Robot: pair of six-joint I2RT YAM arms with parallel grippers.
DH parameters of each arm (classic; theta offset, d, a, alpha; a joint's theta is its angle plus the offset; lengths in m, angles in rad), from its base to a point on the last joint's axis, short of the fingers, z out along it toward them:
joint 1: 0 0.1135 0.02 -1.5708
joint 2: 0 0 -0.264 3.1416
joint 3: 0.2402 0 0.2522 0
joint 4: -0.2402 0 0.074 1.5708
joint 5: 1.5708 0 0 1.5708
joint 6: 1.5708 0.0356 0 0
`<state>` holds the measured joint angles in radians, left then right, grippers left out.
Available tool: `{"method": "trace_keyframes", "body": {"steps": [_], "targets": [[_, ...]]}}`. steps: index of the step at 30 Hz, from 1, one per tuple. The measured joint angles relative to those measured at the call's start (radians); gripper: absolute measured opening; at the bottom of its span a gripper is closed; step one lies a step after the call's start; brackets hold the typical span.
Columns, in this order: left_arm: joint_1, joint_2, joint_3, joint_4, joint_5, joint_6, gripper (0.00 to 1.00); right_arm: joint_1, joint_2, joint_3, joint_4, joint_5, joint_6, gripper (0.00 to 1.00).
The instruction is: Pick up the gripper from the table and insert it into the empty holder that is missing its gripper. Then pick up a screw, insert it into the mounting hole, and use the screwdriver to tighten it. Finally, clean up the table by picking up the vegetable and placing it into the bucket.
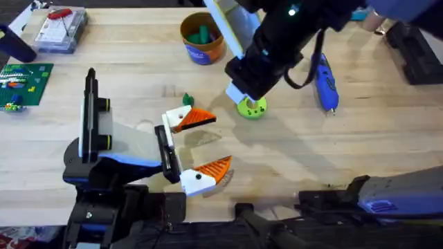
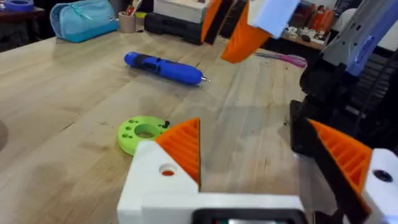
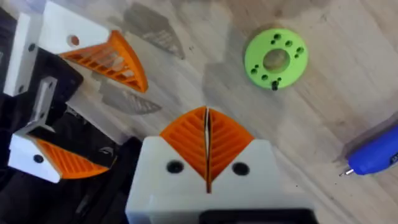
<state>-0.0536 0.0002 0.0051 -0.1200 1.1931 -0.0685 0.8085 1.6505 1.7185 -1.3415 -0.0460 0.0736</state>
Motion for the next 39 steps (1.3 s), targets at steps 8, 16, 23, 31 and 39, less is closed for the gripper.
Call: {"method": "trace_keyframes", "body": {"steps": [8,16,23,31,39], "targets": [[0.0,0.0,0.0,0.0,0.0,0.0,0.99,-0.044,-0.164,-0.076,0.03,0.009,0.05,0.006],[0.0,0.0,0.0,0.0,0.0,0.0,0.99,-0.101,-0.364,-0.315,0.124,0.026,0.084,0.006],[0.0,0.0,0.0,0.0,0.0,0.0,0.99,-0.119,-0.37,-0.384,0.13,0.027,0.09,0.029],[0.0,0.0,0.0,0.0,0.0,0.0,0.99,-0.12,-0.366,-0.391,0.148,0.027,0.092,0.987],[0.0,0.0,0.0,0.0,0.0,0.0,0.99,-0.137,-0.262,-0.427,0.222,0.033,0.12,0.997]]}}
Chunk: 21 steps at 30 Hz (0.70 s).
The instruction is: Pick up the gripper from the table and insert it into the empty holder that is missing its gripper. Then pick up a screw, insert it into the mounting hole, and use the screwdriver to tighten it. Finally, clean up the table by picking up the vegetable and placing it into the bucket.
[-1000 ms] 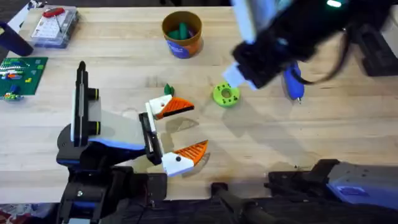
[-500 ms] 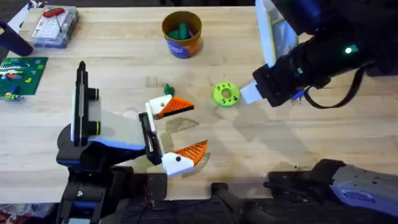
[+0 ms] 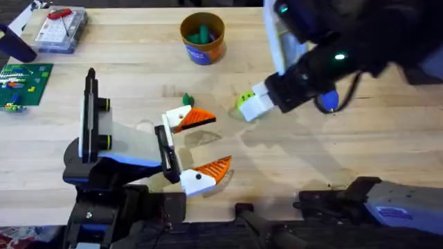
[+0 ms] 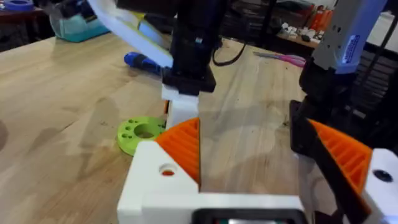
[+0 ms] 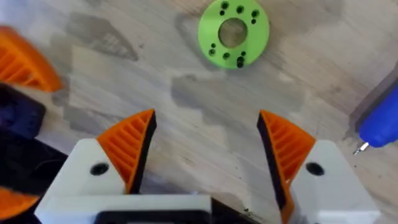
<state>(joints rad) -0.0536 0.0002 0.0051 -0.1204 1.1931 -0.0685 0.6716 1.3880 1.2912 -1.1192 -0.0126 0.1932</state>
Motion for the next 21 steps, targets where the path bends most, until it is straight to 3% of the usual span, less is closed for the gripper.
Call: {"method": "trace_keyframes", "body": {"steps": [8,21], "targets": [[0.0,0.0,0.0,0.0,0.0,0.0,0.99,-0.001,0.147,-0.021,0.109,0.05,0.06,0.997],[0.0,0.0,0.0,-0.001,0.0,0.0,0.99,-0.035,0.197,-0.16,0.254,0.069,0.086,0.986]]}}
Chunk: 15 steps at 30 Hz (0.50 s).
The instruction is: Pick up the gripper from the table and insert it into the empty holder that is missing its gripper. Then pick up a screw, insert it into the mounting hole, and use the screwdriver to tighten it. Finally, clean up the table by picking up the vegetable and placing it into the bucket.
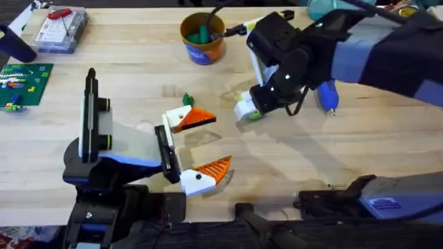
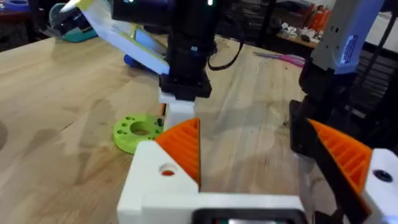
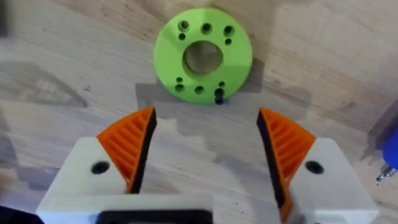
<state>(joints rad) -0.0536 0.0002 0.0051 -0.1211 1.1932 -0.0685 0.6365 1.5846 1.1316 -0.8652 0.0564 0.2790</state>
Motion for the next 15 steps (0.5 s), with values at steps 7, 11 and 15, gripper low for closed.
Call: {"method": "trace_keyframes", "body": {"steps": [7,11,15], "targets": [[0.0,0.0,0.0,0.0,0.0,0.0,0.99,0.0,0.059,-0.003,0.018,0.002,-0.039,0.898],[0.0,0.0,0.0,0.0,0.0,0.0,0.99,0.0,0.097,-0.004,0.025,0.006,-0.067,0.773],[0.0,0.0,0.0,0.0,0.0,0.0,0.99,0.0,0.104,-0.004,0.035,0.019,-0.079,0.743]]}}
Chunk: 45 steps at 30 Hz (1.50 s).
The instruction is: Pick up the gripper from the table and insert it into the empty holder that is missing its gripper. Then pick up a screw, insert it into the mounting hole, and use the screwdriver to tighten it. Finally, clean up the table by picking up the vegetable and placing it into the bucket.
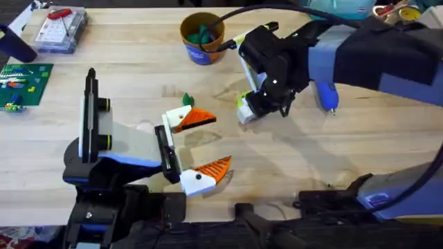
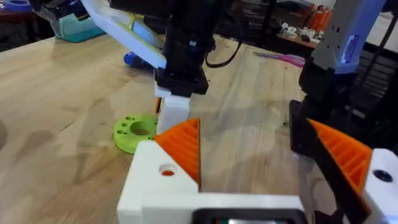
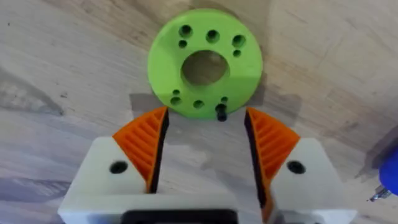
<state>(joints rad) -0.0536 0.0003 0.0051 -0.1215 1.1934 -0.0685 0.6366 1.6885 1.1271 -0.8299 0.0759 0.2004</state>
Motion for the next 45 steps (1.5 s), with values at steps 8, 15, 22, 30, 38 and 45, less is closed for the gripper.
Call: {"method": "trace_keyframes", "body": {"steps": [8,15,22,30,38,45], "targets": [[0.0,0.0,0.0,0.0,0.0,0.0,0.99,0.0,0.0,0.0,0.024,0.018,-0.007,0.715],[0.0,0.0,0.0,0.0,0.0,0.0,0.99,0.0,-0.007,0.0,0.001,0.029,-0.007,0.715],[0.0,0.0,0.0,0.0,0.0,0.0,0.99,0.0,-0.022,0.0,0.028,0.033,-0.007,0.714],[0.0,0.0,0.0,0.0,0.0,0.0,0.99,0.0,-0.022,0.0,0.036,0.033,-0.008,0.68],[0.0,0.0,0.0,0.0,0.0,0.0,0.99,-0.005,-0.022,0.0,0.046,0.033,-0.011,0.631],[0.0,0.0,0.0,0.0,0.0,0.0,0.99,-0.048,-0.022,0.0,0.046,0.021,0.001,0.627]]}}
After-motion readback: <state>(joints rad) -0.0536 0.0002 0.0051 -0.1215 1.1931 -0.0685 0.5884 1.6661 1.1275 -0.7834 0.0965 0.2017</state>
